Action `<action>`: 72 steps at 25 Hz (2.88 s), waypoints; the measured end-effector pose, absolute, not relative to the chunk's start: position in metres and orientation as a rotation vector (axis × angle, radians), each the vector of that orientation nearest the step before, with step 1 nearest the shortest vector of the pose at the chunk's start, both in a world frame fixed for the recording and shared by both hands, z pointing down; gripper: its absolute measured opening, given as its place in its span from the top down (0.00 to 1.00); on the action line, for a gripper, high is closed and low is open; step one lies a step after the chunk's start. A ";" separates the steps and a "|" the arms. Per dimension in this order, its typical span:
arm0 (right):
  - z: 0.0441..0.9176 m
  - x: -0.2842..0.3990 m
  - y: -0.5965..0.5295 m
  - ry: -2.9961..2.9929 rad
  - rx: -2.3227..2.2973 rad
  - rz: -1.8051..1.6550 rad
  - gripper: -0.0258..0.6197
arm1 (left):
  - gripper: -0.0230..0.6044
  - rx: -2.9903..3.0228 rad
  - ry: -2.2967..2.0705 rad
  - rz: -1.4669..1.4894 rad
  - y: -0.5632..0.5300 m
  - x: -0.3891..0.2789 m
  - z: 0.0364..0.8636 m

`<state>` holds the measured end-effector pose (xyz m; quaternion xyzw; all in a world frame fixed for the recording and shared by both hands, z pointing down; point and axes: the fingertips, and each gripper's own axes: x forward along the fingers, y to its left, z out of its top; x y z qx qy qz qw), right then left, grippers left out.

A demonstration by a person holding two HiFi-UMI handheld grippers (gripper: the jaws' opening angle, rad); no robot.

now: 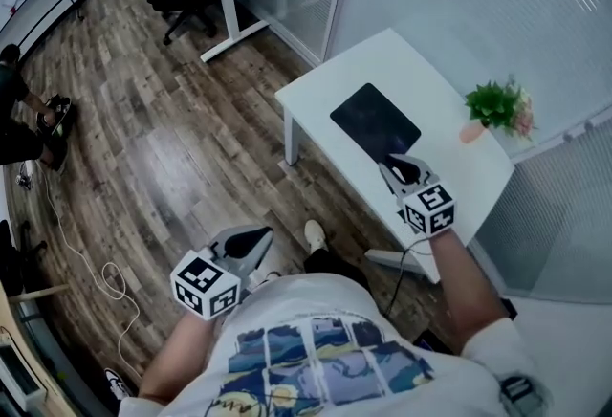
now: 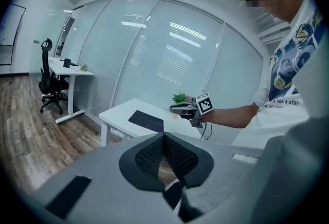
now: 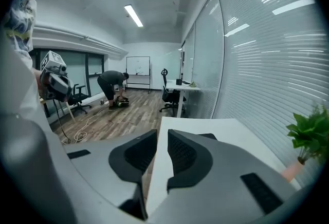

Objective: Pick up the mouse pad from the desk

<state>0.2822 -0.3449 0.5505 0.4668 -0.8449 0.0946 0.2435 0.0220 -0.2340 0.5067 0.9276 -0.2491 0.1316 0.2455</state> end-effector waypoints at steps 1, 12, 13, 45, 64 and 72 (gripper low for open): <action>0.555 0.293 -0.363 -2.304 1.265 0.256 0.86 | 0.96 2.533 -0.690 0.360 -0.247 0.030 0.505; 0.637 0.367 -0.526 -2.237 1.122 0.280 0.83 | 0.96 2.459 -0.783 0.381 -0.344 0.085 0.504; 0.644 0.371 -0.537 -2.235 1.112 0.284 0.82 | 0.96 2.451 -0.795 0.384 -0.350 0.087 0.504; 0.781 0.405 -0.689 -2.174 0.885 0.527 0.79 | 0.96 2.292 -1.026 0.418 -0.430 0.090 0.529; 0.727 0.393 -0.663 -2.134 1.013 0.387 0.91 | 0.96 2.357 -0.981 0.358 -0.402 0.070 0.516; 0.674 0.379 -0.627 -2.137 1.100 0.342 0.91 | 0.96 2.406 -0.951 0.319 -0.361 0.040 0.504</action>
